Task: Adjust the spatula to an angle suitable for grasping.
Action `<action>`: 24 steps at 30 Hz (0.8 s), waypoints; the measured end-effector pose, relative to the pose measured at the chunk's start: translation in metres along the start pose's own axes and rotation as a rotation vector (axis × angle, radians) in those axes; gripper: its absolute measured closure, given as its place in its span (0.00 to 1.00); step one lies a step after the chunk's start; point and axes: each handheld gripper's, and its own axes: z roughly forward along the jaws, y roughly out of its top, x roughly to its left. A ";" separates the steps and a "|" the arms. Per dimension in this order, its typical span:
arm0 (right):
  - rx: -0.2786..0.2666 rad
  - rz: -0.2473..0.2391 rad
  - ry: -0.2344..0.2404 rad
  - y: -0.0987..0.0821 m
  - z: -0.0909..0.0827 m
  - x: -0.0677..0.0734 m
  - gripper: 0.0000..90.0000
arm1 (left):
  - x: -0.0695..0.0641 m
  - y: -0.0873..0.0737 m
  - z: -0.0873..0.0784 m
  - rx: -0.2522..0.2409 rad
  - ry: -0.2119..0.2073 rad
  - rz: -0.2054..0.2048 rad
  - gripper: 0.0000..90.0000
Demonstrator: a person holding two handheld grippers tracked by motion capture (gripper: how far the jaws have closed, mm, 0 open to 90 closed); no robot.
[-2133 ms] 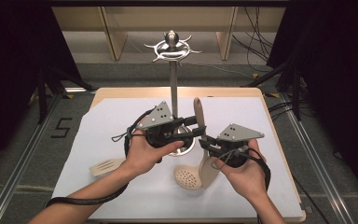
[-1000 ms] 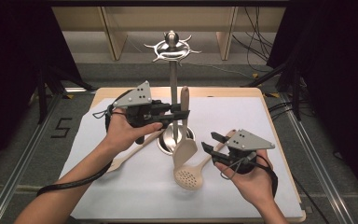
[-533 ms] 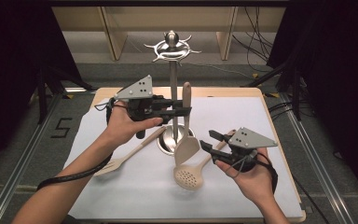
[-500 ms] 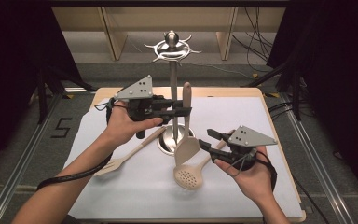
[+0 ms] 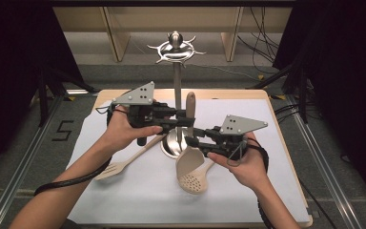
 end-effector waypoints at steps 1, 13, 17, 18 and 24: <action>0.007 0.018 0.014 0.000 0.001 0.001 0.79 | 0.000 0.000 0.000 -0.002 -0.010 0.005 0.83; 0.017 0.102 0.000 0.005 0.001 0.002 0.87 | 0.009 -0.001 0.002 -0.054 0.009 0.061 0.81; 0.026 0.183 -0.088 0.008 0.001 0.004 0.87 | 0.007 -0.004 0.004 -0.067 0.078 0.062 0.65; 0.036 0.191 -0.122 0.008 0.000 0.005 0.87 | 0.005 -0.005 0.006 -0.053 0.096 0.066 0.62; 0.034 0.225 -0.200 0.010 0.001 0.006 0.87 | 0.003 -0.012 0.012 -0.043 0.132 0.076 0.63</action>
